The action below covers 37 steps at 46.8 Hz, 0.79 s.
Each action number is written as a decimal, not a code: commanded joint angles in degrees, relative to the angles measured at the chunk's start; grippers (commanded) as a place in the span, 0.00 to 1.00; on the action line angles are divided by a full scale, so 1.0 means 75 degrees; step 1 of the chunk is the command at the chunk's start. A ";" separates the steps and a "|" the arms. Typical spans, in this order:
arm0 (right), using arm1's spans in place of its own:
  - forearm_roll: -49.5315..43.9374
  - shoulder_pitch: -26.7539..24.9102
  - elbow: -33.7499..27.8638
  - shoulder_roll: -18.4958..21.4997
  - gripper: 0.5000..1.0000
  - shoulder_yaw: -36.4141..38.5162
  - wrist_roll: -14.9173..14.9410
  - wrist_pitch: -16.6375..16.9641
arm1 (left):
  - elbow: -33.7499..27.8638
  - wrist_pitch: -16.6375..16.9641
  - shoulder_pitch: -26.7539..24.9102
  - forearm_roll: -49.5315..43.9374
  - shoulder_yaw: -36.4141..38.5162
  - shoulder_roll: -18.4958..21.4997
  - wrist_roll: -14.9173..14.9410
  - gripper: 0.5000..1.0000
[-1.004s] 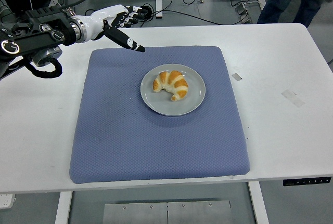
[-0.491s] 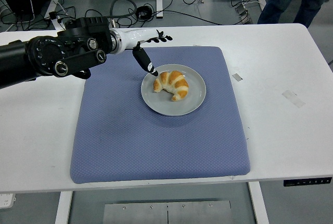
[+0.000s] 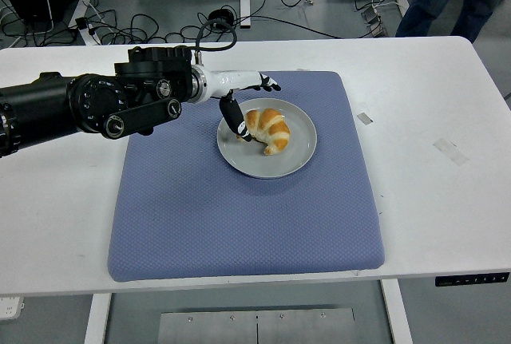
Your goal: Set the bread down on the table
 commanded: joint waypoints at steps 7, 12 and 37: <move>0.0000 -0.0001 0.0000 0.0000 1.00 0.0008 0.0000 0.0000 | 0.0000 0.0006 0.0091 0.0390 -0.0021 -0.0075 -0.0010 0.94; 0.0000 -0.0001 0.0000 0.0000 1.00 -0.0003 0.0000 0.0000 | 0.0012 0.0006 0.0138 0.0401 -0.0021 -0.0156 -0.0022 0.94; 0.0000 -0.0001 0.0000 0.0000 1.00 -0.0004 0.0000 0.0000 | 0.0035 0.0147 0.0302 0.0706 -0.0080 -0.0168 -0.0010 0.43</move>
